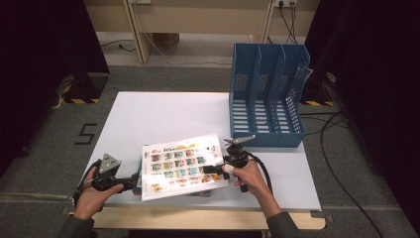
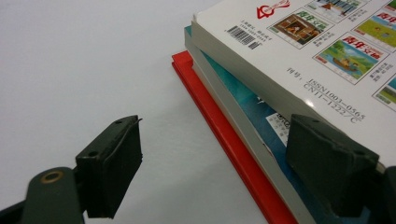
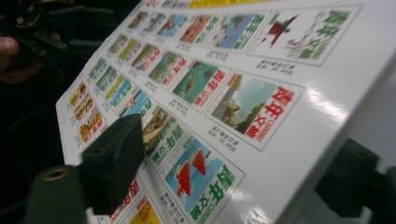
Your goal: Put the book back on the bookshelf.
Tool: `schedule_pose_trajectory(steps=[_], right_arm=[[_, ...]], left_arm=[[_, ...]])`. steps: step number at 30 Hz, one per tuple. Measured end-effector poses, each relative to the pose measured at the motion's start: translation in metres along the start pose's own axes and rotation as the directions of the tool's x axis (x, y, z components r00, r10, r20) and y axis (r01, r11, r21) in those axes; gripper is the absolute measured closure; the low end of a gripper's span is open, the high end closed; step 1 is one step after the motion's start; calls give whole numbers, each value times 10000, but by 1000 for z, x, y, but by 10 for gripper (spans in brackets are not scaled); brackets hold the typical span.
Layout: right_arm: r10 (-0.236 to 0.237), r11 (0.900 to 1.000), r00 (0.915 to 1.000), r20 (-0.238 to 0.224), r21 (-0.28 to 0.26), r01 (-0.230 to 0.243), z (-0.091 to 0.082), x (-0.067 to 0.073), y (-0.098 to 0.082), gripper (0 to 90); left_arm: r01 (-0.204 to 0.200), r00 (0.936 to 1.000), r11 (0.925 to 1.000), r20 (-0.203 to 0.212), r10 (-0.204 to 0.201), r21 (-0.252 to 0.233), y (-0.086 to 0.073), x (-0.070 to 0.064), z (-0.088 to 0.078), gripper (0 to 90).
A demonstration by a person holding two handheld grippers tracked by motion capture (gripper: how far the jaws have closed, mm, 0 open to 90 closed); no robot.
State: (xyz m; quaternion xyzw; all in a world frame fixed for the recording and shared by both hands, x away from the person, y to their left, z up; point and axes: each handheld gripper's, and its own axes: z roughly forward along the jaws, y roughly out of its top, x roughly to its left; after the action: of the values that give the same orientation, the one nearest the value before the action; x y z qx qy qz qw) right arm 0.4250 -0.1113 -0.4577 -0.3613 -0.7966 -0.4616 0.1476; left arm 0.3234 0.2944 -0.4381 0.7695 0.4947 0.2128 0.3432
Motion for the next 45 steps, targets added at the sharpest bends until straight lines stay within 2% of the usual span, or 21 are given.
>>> schedule_pose_trajectory(steps=[1, 2, 4, 5, 8, 13, 14, 17, 23, 24, 26, 28, 31, 32, 33, 34, 36, 37, 38, 43, 45], right_arm=[[0, 10000, 10000, 0, 0, 0, 0, 0, 0, 261], [-431, 9985, 9988, 239, -326, 438, -5, 2, 2, 381], [-522, 9979, 9981, 340, -371, 535, -7, 4, 2, 404], [-750, 9963, 9951, 644, -370, 775, -8, 9, 4, 439], [-539, 9960, 9973, 490, -685, 572, -10, 8, 5, 519], [-241, 9955, 9997, 32, -913, 243, -5, 2, 6, 551], [-183, 9954, 9997, -181, -945, 165, 3, 3, 9, 561], [-370, 9968, 9993, -30, -714, 367, 6, 8, 16, 590], [-504, 9959, 9984, 238, -736, 520, 2, 16, 20, 643], [-612, 9952, 9977, 287, -754, 632, -1, 19, 24, 659], [-686, 9949, 9972, 298, -720, 706, -2, 21, 26, 664], [-921, 9946, 9949, 413, -439, 939, -6, 30, 35, 676], [-972, 9945, 9945, 396, -345, 986, -8, 36, 41, 688], [-997, 9941, 9944, 361, -401, 1011, -12, 41, 48, 702], [-997, 9941, 9944, 361, -401, 1011, -12, 41, 48, 702], [-1237, 9920, 9914, 429, -215, 1247, -14, 46, 55, 707], [-1257, 9918, 9911, 444, -160, 1265, -14, 47, 56, 708], [-1201, 9926, 9915, 499, -127, 1208, -13, 49, 58, 708], [-1212, 9926, 9912, 533, -4, 1214, -13, 51, 62, 707], [-1282, 9917, 9885, 797, 138, 1275, -12, 52, 64, 706], [-1057, 9943, 9906, 871, 228, 1041, -12, 51, 65, 703]], left_arm=[[0, 10000, 10000, 0, 0, 0, 0, 0, 0, 177], [35, 9999, 10000, 100, -35, -26, 0, -1, 1, 179], [-43, 10000, 10000, 52, 43, -18, 1, -3, 1, 178], [-41, 9999, 10000, 118, 41, -47, 0, -3, 1, 186], [13, 9999, 10000, 124, -13, -56, 0, -2, 2, 180], [34, 9999, 9999, 102, -33, -98, 0, -3, 2, 183], [69, 9999, 9999, 127, -68, -121, -1, -3, 2, 184], [79, 9998, 9998, 159, -76, -187, -1, -3, 2, 187], [121, 9994, 9996, 316, -113, -264, -3, 0, 3, 170], [349, 9976, 9988, 605, -328, -352, -4, 5, 5, 158], [573, 9952, 9977, 813, -543, -357, -6, 9, 7, 146], [1118, 9857, 9928, 1316, -1052, -434, -9, 17, 10, 142], [1233, 9845, 9908, 1322, -1152, -550, -9, 20, 11, 147], [1495, 9822, 9867, 1241, -1408, -637, -10, 24, 11, 152], [1495, 9822, 9867, 1241, -1408, -637, -10, 24, 11, 151], [1674, 9790, 9834, 1293, -1574, -701, -10, 26, 11, 150], [1770, 9765, 9818, 1366, -1665, -685, -10, 26, 10, 150], [1652, 9784, 9842, 1363, -1554, -638, -9, 24, 11, 150], [1368, 9850, 9879, 1160, -1278, -727, -8, 21, 9, 172], [1388, 9851, 9879, 1120, -1305, -697, -8, 20, 9, 186], [1341, 9865, 9886, 1044, -1265, -691, -8, 18, 9, 191]])
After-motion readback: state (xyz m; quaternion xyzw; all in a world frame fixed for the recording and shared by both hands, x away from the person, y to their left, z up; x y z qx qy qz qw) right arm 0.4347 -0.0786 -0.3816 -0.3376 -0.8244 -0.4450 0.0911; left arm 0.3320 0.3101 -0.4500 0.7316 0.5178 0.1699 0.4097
